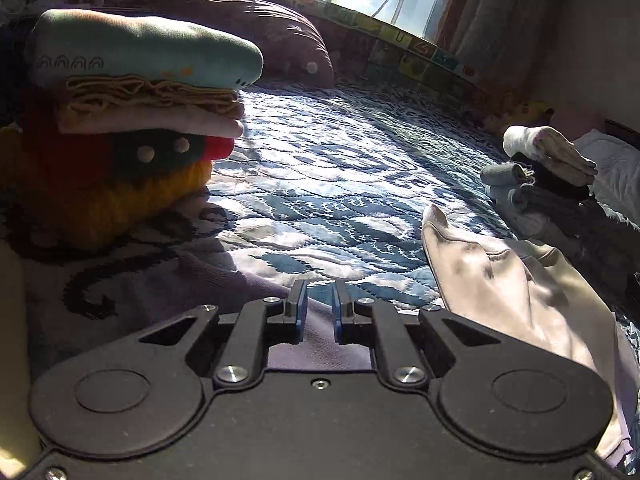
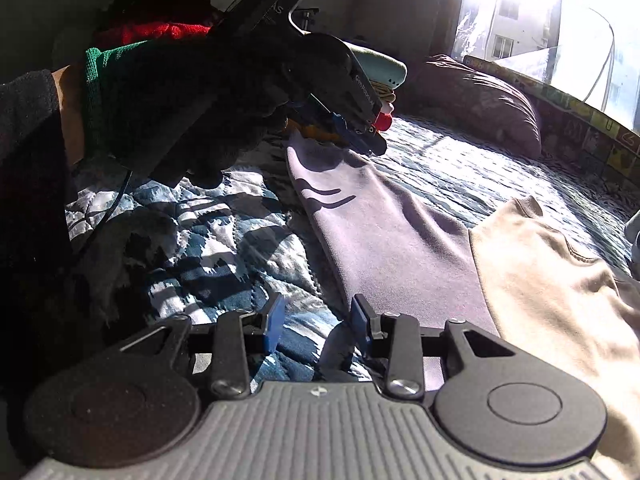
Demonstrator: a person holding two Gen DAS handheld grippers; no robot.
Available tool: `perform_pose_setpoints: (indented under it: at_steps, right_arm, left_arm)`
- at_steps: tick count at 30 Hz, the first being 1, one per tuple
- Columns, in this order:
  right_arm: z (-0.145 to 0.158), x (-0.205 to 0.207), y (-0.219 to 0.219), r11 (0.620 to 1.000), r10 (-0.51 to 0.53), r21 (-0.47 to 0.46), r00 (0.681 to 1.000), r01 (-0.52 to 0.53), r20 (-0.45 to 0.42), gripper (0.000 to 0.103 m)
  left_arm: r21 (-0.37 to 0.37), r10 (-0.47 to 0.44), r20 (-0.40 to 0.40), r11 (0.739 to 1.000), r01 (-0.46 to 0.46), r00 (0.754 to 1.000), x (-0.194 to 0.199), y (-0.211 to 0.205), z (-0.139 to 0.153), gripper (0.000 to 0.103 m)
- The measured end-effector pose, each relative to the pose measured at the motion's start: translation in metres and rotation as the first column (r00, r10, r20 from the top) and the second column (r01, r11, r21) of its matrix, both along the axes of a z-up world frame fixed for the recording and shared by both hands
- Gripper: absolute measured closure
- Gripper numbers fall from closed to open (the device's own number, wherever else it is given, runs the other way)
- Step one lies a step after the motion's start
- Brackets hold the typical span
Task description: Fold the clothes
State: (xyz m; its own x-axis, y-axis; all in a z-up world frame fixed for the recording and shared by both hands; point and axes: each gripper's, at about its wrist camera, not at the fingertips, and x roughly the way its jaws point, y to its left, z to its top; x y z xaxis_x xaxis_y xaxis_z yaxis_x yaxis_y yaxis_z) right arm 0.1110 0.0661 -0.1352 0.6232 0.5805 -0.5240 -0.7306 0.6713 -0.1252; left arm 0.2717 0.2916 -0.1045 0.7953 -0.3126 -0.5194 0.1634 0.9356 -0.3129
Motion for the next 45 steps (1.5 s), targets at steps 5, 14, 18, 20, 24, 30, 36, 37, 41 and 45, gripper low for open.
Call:
perform_pose_setpoints:
  at_steps: [5, 14, 18, 20, 24, 30, 36, 37, 41, 45]
  right_arm:
    - [-0.002, -0.004, 0.002, 1.0, 0.013, 0.0, 1.0, -0.013, 0.007, 0.065]
    - [0.022, 0.009, 0.0, 0.997, -0.044, 0.064, 0.999, 0.043, 0.014, 0.056]
    - [0.014, 0.042, 0.018, 0.997, -0.064, 0.036, 0.996, 0.066, -0.067, 0.047]
    - [0.009, 0.038, 0.026, 1.0, -0.017, 0.01, 0.996, 0.018, -0.089, 0.048]
    - [0.009, 0.004, 0.023, 0.999, 0.042, 0.005, 0.997, -0.041, -0.061, 0.05]
    - [0.019, -0.052, -0.026, 0.998, 0.051, 0.027, 0.997, -0.049, -0.058, 0.05]
    - [0.027, -0.062, -0.122, 0.988, -0.122, 0.078, 0.984, 0.133, -0.126, 0.05]
    - [0.027, -0.06, -0.138, 0.98, -0.163, 0.094, 0.977, 0.177, -0.14, 0.05]
    - [0.025, -0.044, -0.229, 0.867, -0.377, 0.238, 0.889, 0.438, -0.261, 0.048]
    - [0.016, -0.023, -0.306, 0.687, -0.525, 0.346, 0.766, 0.639, -0.372, 0.045]
  left_arm:
    - [0.193, -0.126, -0.093, 0.971, 0.142, 0.988, 0.02, -0.078, -0.029, 0.087]
    - [0.095, 0.097, -0.018, 0.991, -0.095, 0.995, 0.007, -0.014, -0.003, 0.091]
    - [0.255, 0.221, -0.066, 0.946, -0.198, 0.973, 0.003, -0.002, -0.017, 0.07]
    - [0.256, 0.293, -0.04, 0.927, -0.273, 0.955, -0.002, 0.013, -0.018, 0.086]
    - [0.261, 0.365, -0.065, 0.905, -0.337, 0.929, -0.002, 0.026, -0.018, 0.082]
    - [0.245, 0.333, 0.055, 0.909, -0.336, 0.941, -0.01, -0.003, 0.01, 0.072]
    - [0.262, 0.198, 0.082, 0.941, -0.213, 0.977, -0.011, -0.063, 0.026, 0.072]
    - [0.272, 0.174, 0.091, 0.943, -0.193, 0.98, -0.011, -0.074, 0.028, 0.072]
    - [0.272, 0.058, 0.112, 0.958, -0.087, 0.992, -0.014, -0.126, 0.034, 0.071]
    - [0.239, -0.095, 0.104, 0.969, 0.068, 0.99, -0.019, -0.19, 0.036, 0.071]
